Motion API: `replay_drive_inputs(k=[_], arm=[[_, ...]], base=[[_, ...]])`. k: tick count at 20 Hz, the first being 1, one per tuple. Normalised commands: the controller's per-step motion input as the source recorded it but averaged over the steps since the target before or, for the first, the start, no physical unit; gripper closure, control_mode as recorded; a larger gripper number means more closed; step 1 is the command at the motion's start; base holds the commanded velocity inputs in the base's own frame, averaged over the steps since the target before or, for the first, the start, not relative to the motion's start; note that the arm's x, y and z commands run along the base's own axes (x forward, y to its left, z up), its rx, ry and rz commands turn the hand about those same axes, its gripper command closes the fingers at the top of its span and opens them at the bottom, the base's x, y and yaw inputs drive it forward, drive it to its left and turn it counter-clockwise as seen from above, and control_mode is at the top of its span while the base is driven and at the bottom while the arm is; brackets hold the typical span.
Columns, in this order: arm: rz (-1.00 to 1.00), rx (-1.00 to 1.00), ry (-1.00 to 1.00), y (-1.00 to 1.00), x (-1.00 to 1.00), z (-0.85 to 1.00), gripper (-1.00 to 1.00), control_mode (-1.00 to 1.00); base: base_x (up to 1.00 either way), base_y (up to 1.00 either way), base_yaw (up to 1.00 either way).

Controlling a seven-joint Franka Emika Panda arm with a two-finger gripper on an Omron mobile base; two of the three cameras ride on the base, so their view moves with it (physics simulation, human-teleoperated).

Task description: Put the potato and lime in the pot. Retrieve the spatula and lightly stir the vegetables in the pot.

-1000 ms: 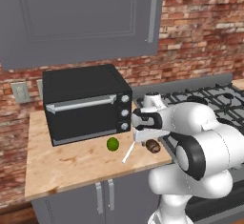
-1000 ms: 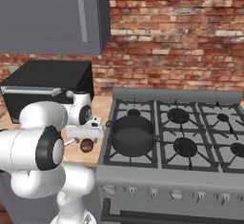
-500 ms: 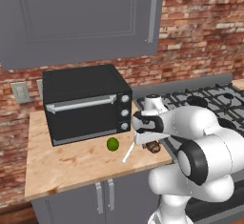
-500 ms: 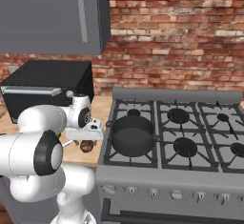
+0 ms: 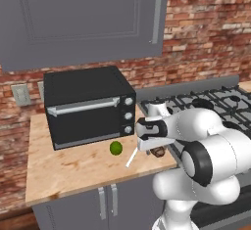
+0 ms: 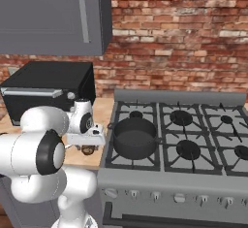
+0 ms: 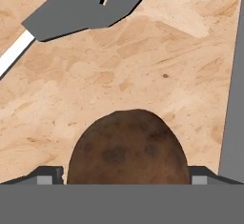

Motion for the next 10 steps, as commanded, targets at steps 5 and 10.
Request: replay_drive_inputs(k=[5,10], arm=[[0.00,0.00,0.00,0.00,0.00,0.00,1.00,-1.00],[0.00,0.01,-0.01,-0.09,-0.14,0.53,1.00,-1.00]], base=[[0.00,0.00,0.00],[0.00,0.00,0.00]])
